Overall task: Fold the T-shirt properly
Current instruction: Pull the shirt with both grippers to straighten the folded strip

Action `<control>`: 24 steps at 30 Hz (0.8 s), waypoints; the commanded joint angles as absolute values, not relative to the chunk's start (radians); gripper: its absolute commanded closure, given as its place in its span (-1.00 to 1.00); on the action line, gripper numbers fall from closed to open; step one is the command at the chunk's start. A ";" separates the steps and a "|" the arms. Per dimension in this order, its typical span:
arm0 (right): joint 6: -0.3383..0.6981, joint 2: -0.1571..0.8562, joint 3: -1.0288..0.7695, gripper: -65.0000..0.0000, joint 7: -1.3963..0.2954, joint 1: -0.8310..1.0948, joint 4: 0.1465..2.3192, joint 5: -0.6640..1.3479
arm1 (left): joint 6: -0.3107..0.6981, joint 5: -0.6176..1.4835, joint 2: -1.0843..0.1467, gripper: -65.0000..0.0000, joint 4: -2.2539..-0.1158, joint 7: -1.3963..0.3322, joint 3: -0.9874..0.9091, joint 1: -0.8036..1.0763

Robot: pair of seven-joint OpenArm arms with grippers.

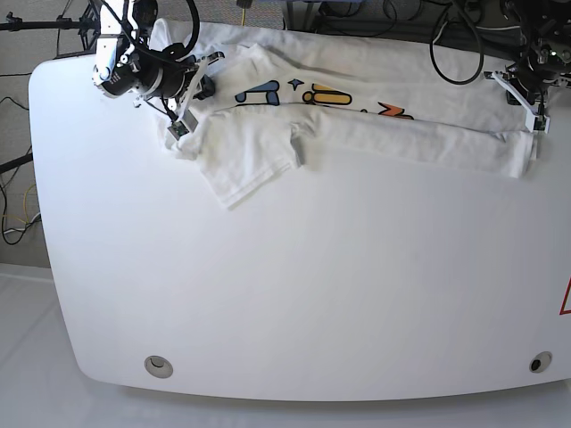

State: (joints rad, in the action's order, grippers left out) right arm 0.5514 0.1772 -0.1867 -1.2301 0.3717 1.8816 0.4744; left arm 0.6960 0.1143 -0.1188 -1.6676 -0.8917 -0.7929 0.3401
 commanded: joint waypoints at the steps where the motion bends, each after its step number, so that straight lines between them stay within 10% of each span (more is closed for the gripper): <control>1: 0.553 0.171 -0.186 1.00 -1.237 0.366 1.860 0.443 | 0.694 0.088 -0.133 1.00 -1.639 -0.894 -0.780 0.337; 24: 0.553 0.171 -0.185 1.00 -1.188 0.196 1.712 0.268 | 0.693 0.015 -0.133 1.00 -1.451 -0.756 -0.671 0.243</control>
State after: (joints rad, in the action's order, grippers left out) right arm 0.5762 0.1604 -0.1822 -1.1282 0.2100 1.7306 0.3786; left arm 0.6689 0.0643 -0.1482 -1.4868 -0.6445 -0.6968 0.2337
